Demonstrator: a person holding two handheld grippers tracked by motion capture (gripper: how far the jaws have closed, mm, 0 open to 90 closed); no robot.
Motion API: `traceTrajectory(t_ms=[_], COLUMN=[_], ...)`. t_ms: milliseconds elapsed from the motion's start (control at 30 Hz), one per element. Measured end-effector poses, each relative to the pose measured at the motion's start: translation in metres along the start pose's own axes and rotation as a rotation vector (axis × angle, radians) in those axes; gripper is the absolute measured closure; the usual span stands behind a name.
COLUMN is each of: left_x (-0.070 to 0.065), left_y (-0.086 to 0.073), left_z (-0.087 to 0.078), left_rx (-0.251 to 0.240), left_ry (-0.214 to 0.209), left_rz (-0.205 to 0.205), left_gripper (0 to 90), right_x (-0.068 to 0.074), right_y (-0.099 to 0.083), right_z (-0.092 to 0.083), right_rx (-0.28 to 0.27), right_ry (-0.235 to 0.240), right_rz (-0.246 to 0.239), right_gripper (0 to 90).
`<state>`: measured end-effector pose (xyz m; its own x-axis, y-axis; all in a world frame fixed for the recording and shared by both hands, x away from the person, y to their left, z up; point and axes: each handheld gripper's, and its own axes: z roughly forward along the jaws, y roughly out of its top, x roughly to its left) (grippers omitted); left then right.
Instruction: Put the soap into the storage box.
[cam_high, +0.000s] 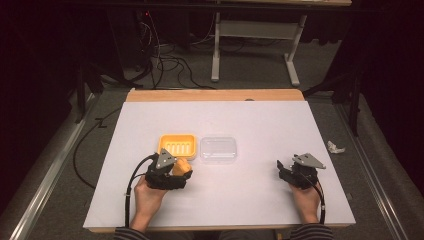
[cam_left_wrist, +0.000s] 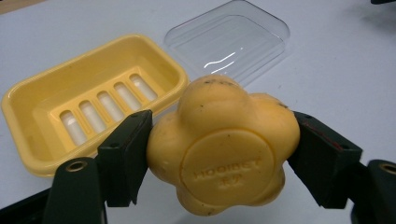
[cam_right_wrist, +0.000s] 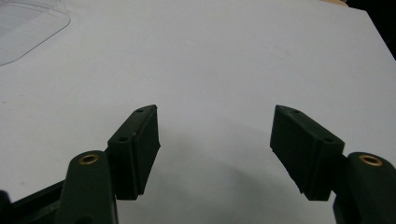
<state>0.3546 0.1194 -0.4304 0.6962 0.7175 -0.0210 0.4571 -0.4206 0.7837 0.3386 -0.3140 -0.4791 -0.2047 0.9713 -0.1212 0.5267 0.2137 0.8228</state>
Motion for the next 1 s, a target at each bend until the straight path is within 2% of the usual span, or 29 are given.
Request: traceTrajectory(t_ms=[567, 1000], left_x=[0.017, 0.029], left_y=[0.001, 0.008], left_z=[-0.002, -0.008], left_rx=[0.004, -0.012], left_ry=[0.032, 0.058], left_rz=[-0.042, -0.075], left_gripper=[26.9, 27.0], right_x=[0.000, 0.000], right_y=[0.000, 0.000], right_z=[0.000, 0.000], right_rx=[-0.002, -0.002], right_ry=[-0.001, -0.001], right_rz=[-0.002, -0.001], right_gripper=[33.3, 33.2])
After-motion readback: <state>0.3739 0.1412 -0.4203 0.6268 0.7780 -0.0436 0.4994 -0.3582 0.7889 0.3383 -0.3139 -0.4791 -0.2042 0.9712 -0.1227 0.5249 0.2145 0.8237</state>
